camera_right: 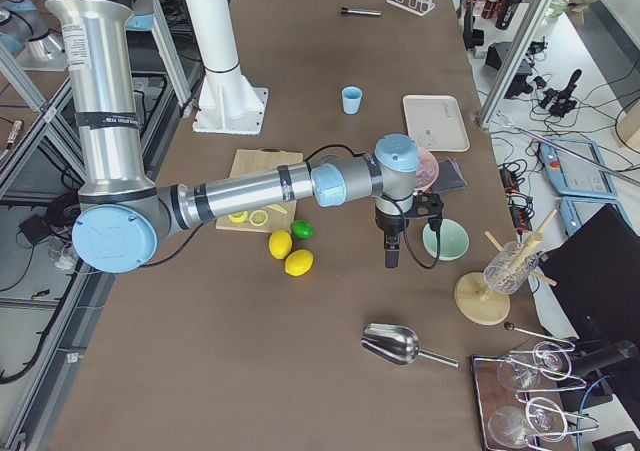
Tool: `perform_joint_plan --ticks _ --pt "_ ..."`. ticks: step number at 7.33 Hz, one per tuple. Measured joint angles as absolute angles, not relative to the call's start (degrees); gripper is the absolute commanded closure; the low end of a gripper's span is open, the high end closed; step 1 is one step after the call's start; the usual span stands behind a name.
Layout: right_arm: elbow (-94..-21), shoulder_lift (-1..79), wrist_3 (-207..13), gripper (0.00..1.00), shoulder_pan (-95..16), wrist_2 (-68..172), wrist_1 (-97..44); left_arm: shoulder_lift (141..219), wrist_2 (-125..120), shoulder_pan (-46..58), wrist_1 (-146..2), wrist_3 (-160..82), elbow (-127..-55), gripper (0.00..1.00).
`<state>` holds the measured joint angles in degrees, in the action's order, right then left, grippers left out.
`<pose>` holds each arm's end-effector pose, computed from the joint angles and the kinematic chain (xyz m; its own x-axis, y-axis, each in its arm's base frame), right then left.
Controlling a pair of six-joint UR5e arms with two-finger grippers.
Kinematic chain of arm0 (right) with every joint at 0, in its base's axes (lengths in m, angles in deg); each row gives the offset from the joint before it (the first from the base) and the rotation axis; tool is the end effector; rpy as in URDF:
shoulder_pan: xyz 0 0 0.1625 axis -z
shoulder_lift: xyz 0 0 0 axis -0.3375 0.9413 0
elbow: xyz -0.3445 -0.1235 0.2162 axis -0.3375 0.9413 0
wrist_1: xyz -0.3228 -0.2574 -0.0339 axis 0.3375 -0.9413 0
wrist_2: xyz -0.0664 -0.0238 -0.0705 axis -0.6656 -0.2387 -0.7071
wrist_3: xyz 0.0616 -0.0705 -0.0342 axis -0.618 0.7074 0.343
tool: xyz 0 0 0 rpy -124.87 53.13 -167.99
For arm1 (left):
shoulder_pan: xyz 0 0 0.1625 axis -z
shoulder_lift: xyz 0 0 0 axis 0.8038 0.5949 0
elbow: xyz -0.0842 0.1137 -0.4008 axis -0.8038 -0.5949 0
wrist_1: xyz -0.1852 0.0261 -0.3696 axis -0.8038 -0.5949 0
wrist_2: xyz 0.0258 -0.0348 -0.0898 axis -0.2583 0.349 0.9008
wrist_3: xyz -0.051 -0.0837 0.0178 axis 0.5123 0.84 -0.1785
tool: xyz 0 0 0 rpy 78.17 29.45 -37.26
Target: Mash ice and strawberries in cup
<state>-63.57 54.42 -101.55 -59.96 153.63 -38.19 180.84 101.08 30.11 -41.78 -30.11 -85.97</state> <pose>-0.0205 -0.5410 0.5418 0.7912 0.0599 0.6086 -0.1210 0.9909 0.0597 -0.0040 -0.6434 0.5078 0.7731 -0.1872 -0.6061 0.2191 0.9755 -0.0218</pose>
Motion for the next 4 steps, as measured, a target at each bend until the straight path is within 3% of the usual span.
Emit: perform_joint_plan --ticks 4 --pt "-63.4 53.8 -101.5 0.0 -59.5 153.8 -38.2 181.3 100.9 29.7 -41.3 -29.4 -86.2 0.02"
